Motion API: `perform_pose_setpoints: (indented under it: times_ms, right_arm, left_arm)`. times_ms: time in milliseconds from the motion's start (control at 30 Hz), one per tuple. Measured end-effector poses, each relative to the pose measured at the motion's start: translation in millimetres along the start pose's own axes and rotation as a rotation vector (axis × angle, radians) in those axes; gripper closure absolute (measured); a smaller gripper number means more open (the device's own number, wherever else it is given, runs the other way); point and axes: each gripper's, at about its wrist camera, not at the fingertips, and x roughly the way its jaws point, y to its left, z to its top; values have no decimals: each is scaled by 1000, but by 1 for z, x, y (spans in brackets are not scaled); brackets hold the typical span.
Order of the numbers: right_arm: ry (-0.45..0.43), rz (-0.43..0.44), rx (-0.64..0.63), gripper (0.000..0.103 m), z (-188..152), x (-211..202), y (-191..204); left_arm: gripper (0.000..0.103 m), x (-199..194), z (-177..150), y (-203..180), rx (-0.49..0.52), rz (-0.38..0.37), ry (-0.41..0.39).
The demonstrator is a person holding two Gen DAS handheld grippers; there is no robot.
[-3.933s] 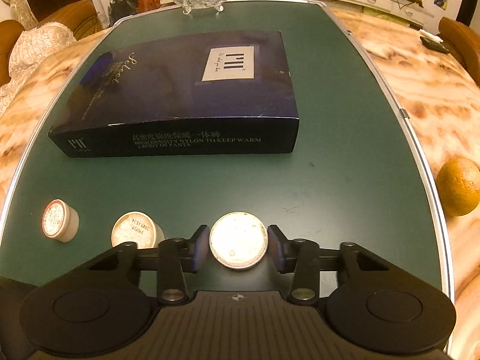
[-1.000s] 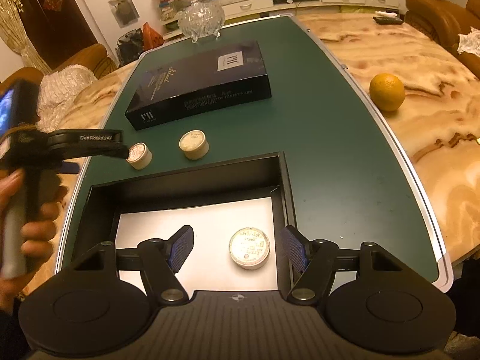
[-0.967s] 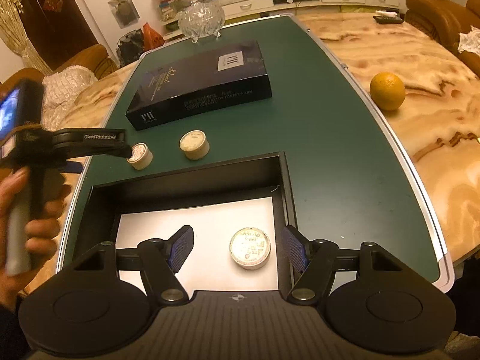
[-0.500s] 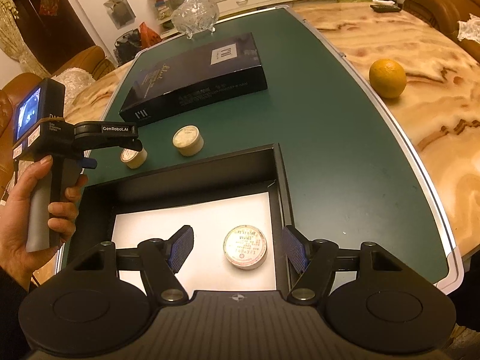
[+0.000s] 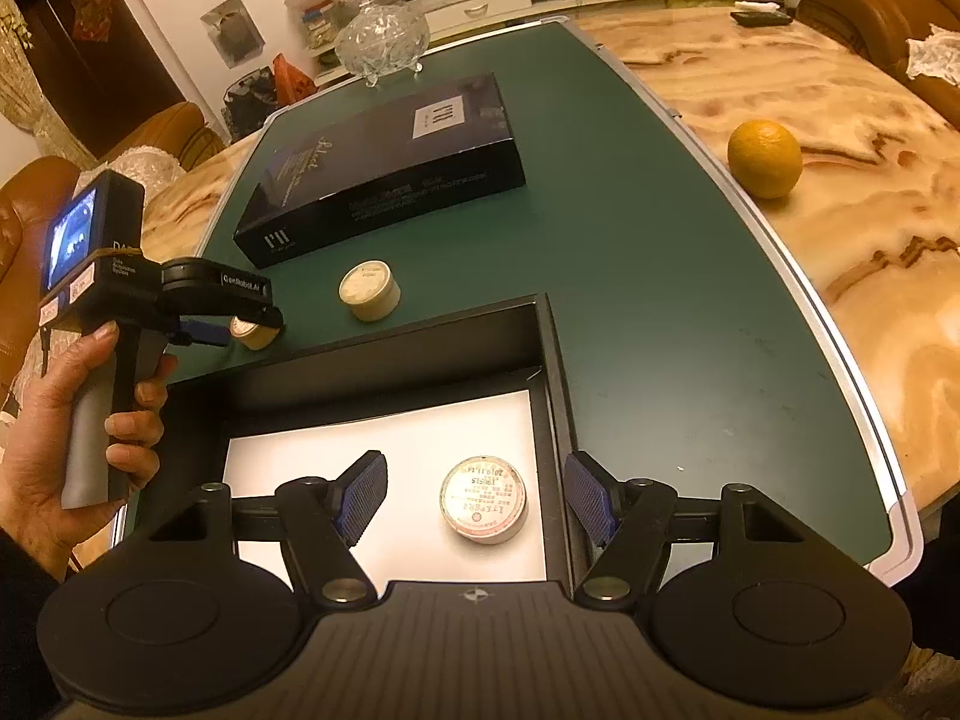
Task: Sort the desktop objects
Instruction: 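Move the left gripper to the red-labelled tin and close on it, then carry the red-labelled tin into the tray and open the left gripper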
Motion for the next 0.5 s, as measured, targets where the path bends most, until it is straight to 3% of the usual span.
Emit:
perform_pose_setpoints:
  times_ms: [267,500]
  right_arm:
    - [-24,-17,5,34,1,-9,-4]
    - [-24,-31,33,34,1,-7,-8]
  left_arm:
    - [62,-9,-2,-1,9,-5,-15]
    - [62,-40,-9,-8,56,-5,-42]
